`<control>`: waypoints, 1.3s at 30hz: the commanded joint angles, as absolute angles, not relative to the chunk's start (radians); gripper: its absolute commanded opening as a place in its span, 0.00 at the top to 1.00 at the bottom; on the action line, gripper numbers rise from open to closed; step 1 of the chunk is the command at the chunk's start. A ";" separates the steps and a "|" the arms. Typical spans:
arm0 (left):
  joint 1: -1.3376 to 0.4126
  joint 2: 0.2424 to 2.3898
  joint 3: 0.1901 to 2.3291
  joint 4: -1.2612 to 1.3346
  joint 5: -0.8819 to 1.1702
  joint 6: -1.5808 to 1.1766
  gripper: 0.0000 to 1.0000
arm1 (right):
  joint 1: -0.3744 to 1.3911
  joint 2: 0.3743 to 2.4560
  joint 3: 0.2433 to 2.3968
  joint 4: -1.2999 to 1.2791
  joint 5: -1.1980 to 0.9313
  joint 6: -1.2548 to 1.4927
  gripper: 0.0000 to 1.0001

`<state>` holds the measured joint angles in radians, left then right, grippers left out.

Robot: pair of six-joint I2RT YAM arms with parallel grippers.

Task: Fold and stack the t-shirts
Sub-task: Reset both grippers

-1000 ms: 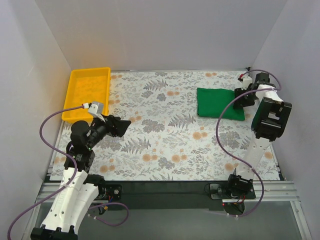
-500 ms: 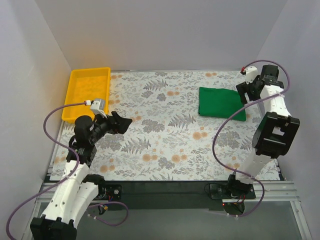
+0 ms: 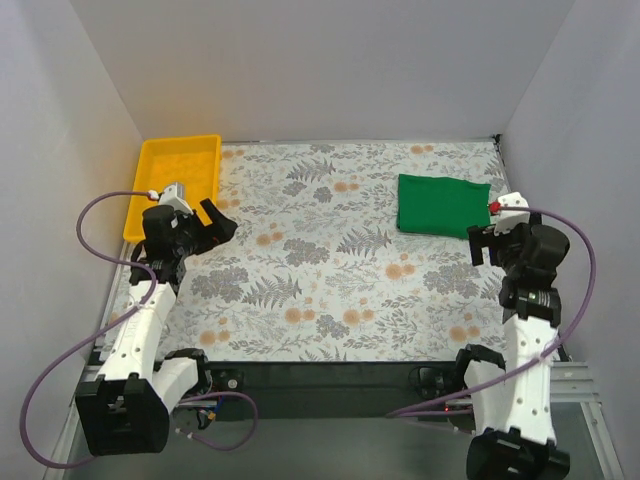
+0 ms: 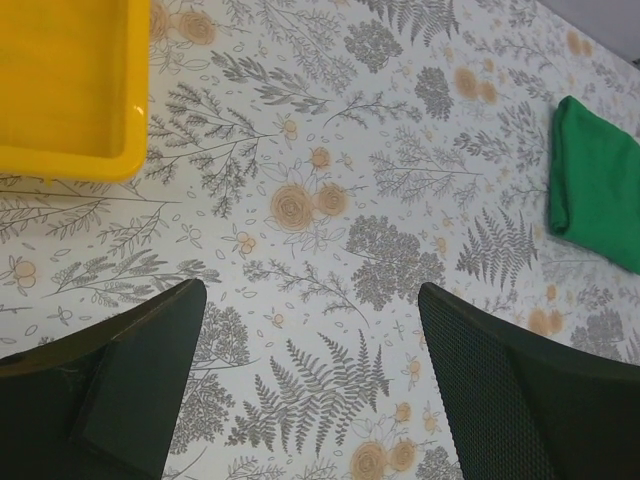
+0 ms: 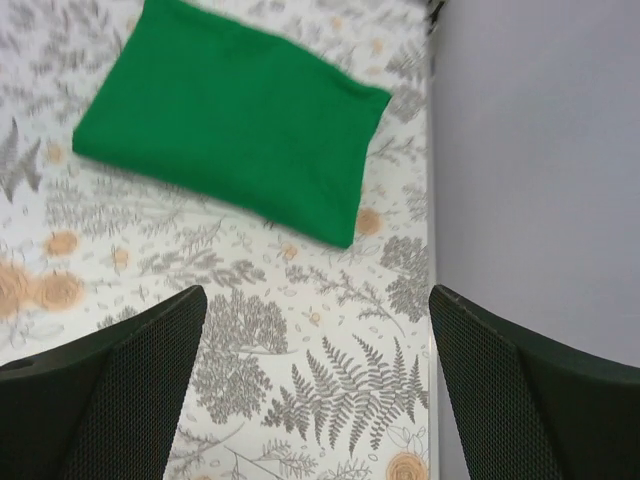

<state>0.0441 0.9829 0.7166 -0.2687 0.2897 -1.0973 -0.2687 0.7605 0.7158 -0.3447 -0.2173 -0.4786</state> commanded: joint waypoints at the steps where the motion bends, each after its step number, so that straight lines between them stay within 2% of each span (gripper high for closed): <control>1: 0.043 0.936 0.712 -0.295 0.233 -1.046 0.13 | -0.275 0.597 0.644 -0.143 -0.182 -0.269 0.02; 7: 0.014 0.806 0.586 -0.235 0.239 -1.023 0.13 | -0.275 0.503 0.597 -0.141 -0.190 -0.108 0.02; 18: 0.014 0.784 0.578 -0.227 0.242 -1.017 0.13 | -0.275 0.844 0.676 -0.187 0.130 -0.071 0.02; 26: 0.014 0.781 0.572 -0.224 0.245 -1.011 0.13 | -0.275 0.972 0.729 -0.186 0.130 -0.008 0.02; 39: 0.014 0.772 0.568 -0.216 0.247 -1.009 0.13 | -0.275 0.922 0.650 -0.115 0.106 -0.052 0.02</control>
<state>0.0158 0.7940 0.5766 -0.2317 0.2508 -1.0248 -0.2729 0.9348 0.6682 -0.1757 0.1055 -0.0460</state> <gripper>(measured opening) 0.870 0.983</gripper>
